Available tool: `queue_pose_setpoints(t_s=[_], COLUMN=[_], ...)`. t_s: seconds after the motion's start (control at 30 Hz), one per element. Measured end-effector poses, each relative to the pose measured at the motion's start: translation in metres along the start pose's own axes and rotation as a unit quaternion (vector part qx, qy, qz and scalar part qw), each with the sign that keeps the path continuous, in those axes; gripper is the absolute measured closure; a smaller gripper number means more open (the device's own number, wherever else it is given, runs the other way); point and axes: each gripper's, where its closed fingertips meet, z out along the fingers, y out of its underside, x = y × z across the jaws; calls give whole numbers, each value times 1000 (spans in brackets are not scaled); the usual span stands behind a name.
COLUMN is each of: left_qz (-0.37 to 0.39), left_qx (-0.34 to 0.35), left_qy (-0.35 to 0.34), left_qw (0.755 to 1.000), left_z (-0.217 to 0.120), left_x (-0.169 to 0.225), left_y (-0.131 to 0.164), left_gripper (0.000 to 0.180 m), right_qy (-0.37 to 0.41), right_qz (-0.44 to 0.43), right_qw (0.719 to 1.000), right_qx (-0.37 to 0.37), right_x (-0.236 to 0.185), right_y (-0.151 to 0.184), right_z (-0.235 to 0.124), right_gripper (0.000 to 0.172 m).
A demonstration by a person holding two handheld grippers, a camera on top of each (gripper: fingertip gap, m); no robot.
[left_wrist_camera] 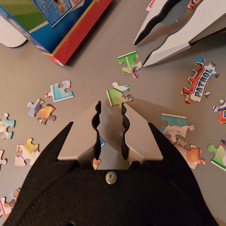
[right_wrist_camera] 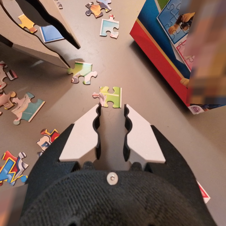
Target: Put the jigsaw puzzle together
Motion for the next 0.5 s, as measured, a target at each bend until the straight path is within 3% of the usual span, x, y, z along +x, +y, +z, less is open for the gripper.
queue_pose_setpoints(t_s=[0.27, 0.5], left_qz=[2, 3], left_qx=[-11, -16], left_qy=[5, 6], left_qw=[1000, 1000], left_z=[3, 4], left_x=[3, 3], left_y=[4, 5], left_gripper=[149, 148], right_qy=[0, -16], right_qz=[0, 3], right_qw=[1000, 1000], right_qx=[1, 6], right_x=[1, -3], right_y=[0, -2], right_z=[0, 2], right_gripper=[134, 120])
